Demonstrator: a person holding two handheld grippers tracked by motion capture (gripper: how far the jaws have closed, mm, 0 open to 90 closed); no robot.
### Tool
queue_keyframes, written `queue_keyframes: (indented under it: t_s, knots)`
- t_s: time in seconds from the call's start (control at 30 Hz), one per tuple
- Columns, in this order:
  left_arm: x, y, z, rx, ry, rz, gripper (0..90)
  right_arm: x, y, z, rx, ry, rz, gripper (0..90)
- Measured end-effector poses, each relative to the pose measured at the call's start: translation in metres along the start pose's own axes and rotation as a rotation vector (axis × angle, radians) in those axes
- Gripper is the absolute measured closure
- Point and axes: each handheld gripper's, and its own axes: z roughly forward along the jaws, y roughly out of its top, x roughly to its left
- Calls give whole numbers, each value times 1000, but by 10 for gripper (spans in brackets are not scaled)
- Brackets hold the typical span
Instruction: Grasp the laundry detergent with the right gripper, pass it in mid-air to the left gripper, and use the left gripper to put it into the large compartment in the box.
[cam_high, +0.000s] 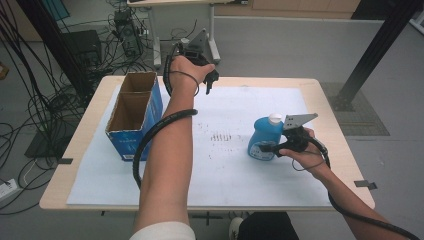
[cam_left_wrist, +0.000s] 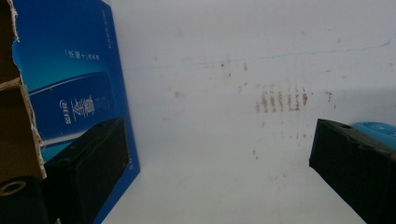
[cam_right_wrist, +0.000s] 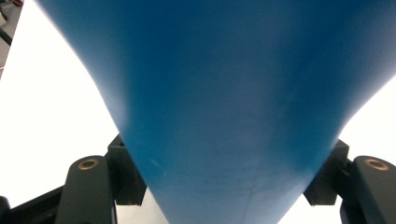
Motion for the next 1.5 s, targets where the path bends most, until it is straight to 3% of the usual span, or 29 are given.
queue_keyframes:
  t_s: [0.2, 1.5]
  knots:
    - [-2, 0, 1, 4, 0, 4, 52, 0, 0, 0, -4, 20, -12, 391]
    - [-4, -1, -5, -7, 3, 11, 53, 0, -1, 0, -12, 21, -16, 408]
